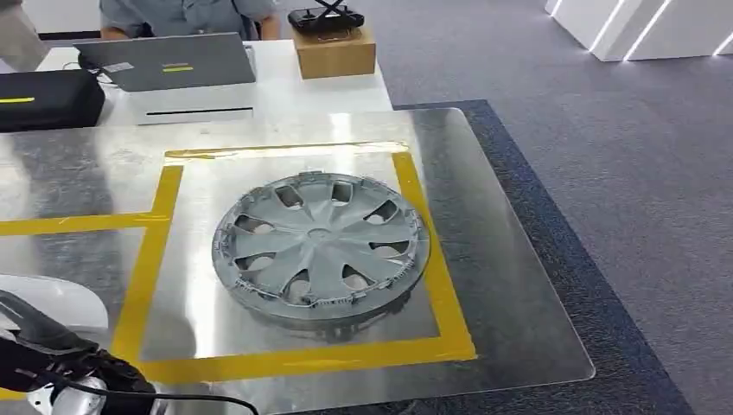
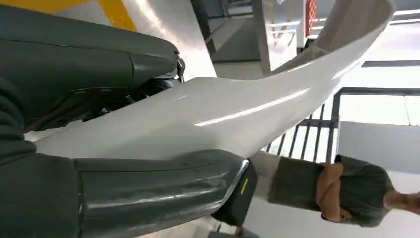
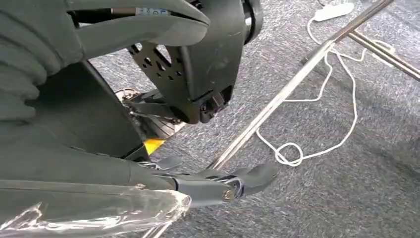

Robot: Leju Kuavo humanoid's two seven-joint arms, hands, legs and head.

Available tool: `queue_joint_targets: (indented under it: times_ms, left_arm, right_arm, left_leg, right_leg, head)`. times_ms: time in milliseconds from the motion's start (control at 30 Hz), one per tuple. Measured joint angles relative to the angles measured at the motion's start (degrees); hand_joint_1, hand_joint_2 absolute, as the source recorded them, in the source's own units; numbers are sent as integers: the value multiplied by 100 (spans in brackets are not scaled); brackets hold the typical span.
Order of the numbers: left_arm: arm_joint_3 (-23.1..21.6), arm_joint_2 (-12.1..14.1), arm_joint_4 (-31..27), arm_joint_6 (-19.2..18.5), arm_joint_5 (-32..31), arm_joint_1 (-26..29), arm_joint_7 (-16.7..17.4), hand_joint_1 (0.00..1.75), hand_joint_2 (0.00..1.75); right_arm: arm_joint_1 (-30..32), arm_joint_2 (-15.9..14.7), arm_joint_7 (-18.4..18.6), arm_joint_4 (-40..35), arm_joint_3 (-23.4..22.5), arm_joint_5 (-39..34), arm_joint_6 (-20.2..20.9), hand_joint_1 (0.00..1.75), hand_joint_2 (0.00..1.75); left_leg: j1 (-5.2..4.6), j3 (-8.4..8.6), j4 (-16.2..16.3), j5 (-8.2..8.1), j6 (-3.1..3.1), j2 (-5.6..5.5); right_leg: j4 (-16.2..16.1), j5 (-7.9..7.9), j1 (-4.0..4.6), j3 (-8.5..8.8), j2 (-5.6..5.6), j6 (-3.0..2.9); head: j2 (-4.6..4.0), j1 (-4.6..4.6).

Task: Take the parts from the cabinet and place them on the table.

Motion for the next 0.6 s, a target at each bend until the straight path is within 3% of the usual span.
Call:
queue_joint_targets:
  times_ms: [133, 333, 600]
  left_arm:
    - [-11, 4, -28, -153, 255, 35, 90, 175, 175]
    - [-2, -11, -63, -35, 362, 100, 22, 175, 175]
    - [92, -66, -442, 70, 128, 217, -59, 175, 175]
  right_arm:
    - [26, -2, 0, -48, -22, -4, -35, 0, 175]
    - [39, -4, 0, -61, -46, 7, -68, 0, 175]
    - [40, -4, 0, -61, -46, 35, -66, 0, 175]
  left_leg:
    - [0, 0, 0, 0, 0, 0]
    - [0, 0, 0, -2, 1, 0]
    - [0, 0, 0, -6, -2, 0]
  right_leg:
    - [0, 0, 1, 0, 0, 0]
    - [0, -4, 1, 0, 0, 4]
    - [0, -5, 0, 0, 1, 6]
  head:
    - [0, 0]
    - [0, 2]
    - [0, -2]
